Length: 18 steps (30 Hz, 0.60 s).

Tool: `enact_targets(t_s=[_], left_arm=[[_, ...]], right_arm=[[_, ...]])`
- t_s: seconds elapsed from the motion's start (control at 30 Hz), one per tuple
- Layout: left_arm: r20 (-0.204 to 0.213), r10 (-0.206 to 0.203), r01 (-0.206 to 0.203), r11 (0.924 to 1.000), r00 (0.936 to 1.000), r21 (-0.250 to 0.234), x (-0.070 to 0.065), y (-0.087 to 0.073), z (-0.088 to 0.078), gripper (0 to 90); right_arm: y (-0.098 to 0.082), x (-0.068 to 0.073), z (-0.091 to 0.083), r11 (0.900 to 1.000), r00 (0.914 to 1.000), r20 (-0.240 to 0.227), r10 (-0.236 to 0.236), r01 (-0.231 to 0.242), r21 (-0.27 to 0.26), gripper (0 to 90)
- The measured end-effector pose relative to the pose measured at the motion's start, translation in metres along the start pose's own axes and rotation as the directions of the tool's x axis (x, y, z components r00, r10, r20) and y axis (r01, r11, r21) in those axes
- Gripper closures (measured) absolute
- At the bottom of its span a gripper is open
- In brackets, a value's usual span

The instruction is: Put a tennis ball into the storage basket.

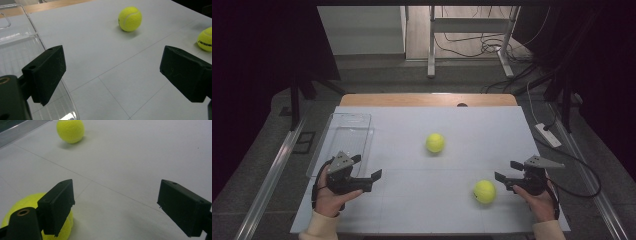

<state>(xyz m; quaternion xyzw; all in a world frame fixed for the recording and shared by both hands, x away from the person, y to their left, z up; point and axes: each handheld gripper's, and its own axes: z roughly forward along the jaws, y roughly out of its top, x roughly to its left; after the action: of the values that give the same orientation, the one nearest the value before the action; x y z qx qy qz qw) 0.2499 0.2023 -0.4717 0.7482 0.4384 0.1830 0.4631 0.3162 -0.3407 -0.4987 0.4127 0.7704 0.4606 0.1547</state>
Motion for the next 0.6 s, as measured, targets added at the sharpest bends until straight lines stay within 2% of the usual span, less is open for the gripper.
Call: enact_targets(t_s=[0.27,0.6], left_arm=[[0.001,0.007,-0.007,0.9999,1.0000,0.012,-0.005,0.002,0.006,7.7],[0.021,0.025,-0.026,0.9992,0.9995,0.030,-0.015,0.009,0.017,7.9]], right_arm=[[0.000,-0.002,0.001,1.000,1.0000,-0.004,0.000,0.000,-0.002,14.2],[0.000,-0.002,0.001,1.000,1.0000,-0.003,0.004,-0.004,-0.006,14.2]])
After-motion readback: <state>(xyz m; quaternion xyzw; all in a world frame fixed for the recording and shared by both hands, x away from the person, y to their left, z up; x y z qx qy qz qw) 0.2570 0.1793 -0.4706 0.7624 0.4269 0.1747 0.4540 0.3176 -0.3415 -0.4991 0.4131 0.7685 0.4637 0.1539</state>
